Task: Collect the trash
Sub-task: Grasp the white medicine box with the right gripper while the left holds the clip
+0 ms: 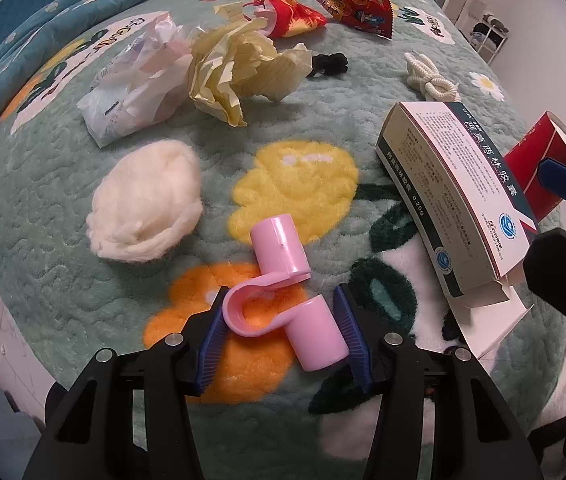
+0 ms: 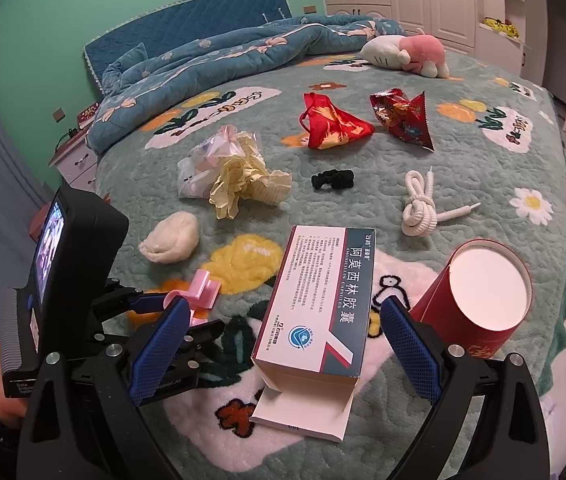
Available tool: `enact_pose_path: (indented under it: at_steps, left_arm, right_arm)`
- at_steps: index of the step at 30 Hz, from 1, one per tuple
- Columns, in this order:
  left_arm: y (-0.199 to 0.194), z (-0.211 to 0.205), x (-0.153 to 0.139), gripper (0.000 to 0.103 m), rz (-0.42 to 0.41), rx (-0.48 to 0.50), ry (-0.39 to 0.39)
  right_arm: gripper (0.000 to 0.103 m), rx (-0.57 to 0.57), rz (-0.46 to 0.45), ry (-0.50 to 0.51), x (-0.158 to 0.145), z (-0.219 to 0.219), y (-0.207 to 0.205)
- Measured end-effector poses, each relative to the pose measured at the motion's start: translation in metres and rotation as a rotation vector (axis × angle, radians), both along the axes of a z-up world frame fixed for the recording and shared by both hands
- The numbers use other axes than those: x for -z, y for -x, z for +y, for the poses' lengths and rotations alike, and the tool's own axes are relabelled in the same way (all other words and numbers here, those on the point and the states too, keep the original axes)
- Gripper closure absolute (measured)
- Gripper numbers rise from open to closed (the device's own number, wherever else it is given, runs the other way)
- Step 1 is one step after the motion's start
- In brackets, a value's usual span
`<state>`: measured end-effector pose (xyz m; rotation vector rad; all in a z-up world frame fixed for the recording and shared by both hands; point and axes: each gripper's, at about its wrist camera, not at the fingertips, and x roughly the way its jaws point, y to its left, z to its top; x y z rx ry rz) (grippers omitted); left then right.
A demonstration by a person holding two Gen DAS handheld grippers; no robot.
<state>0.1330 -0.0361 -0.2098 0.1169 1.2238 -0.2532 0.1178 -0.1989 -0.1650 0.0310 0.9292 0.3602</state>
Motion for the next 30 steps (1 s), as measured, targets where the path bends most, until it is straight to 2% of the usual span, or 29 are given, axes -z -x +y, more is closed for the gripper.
enact_pose_path:
  at_steps: [16,18,24,29,30]
  left_arm:
    - [0.005,0.007,-0.026,0.051,-0.072,0.007,-0.001]
    - [0.005,0.007,-0.026,0.051,-0.072,0.011,0.000]
    - [0.004,0.004,-0.022,0.051,-0.062,0.033,0.008]
    - [0.002,0.001,-0.020,0.051,-0.059,0.037,0.014]
    - [0.002,0.001,-0.020,0.051,-0.059,0.036,0.012]
  right_arm:
    - [0.010,0.019,-0.009,0.031,0.002,0.001,-0.005]
    - [0.013,0.025,-0.007,0.056,0.005,0.002,-0.007]
    - [0.014,0.046,0.017,0.122,0.018,0.000,-0.009]
    - [0.014,0.047,0.046,0.131,0.029,0.000,-0.012]
    - [0.017,0.045,0.042,0.137,0.031,0.001,-0.013]
